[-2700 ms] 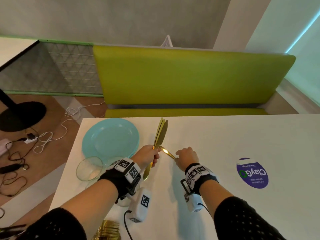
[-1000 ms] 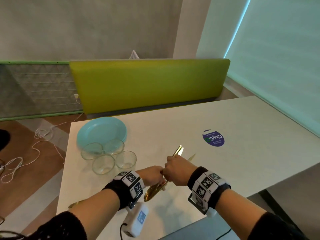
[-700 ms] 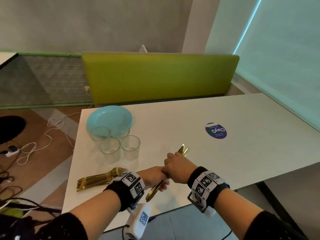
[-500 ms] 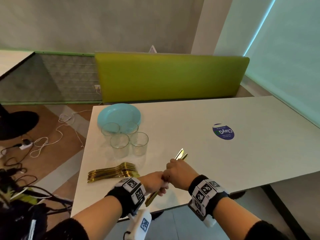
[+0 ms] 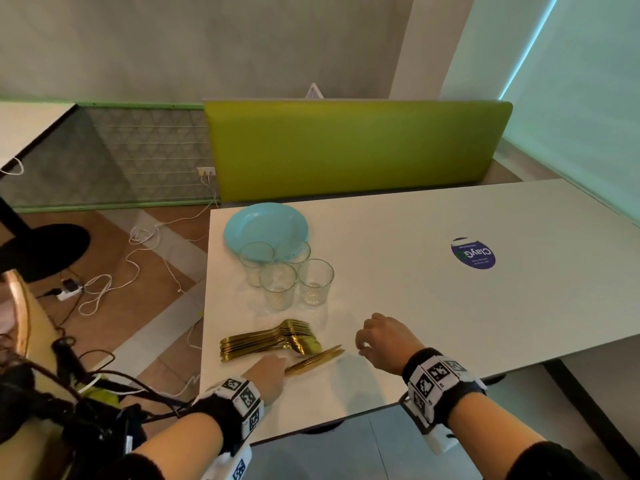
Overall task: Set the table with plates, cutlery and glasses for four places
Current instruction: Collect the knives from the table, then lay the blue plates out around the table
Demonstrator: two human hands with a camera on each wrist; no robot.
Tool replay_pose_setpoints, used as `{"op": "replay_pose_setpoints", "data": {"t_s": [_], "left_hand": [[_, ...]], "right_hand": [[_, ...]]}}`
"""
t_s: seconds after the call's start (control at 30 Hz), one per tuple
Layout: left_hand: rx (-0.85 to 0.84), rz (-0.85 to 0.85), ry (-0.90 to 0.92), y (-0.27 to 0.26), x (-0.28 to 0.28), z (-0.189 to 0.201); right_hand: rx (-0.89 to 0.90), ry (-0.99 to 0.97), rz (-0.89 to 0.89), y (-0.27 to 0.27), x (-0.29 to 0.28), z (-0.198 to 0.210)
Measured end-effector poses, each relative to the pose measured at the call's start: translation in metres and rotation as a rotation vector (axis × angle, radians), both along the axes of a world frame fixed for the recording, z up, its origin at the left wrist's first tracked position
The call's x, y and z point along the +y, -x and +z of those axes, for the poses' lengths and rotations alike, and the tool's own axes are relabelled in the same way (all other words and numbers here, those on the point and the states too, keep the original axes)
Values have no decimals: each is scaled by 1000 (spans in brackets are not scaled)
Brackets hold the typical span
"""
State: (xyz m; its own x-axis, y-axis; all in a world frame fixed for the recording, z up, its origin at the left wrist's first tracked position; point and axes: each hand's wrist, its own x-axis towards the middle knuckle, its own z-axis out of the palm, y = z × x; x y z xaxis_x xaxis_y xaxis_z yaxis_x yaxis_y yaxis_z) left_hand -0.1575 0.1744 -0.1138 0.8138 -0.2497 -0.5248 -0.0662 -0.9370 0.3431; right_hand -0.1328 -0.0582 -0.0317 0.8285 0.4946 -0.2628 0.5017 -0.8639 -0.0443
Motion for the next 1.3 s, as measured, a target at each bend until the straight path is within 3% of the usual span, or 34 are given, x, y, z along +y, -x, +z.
{"op": "replay_pose_setpoints", "data": {"t_s": [0.2,0.57,0.87,1.3], "left_hand": [[-137,-216,-171,2,27,1],[-99,-414,-425,-11,34,10],[-137,-415,-423,-17,42,8],[-49,-387,-399,-35,44,23]], "right_hand": [[-1,-5,-79,10,24,-4],[-22,10,-155,22,27,2],[-31,24,-161,17,32,4],[-34,6,-170,-4,47,10]]}}
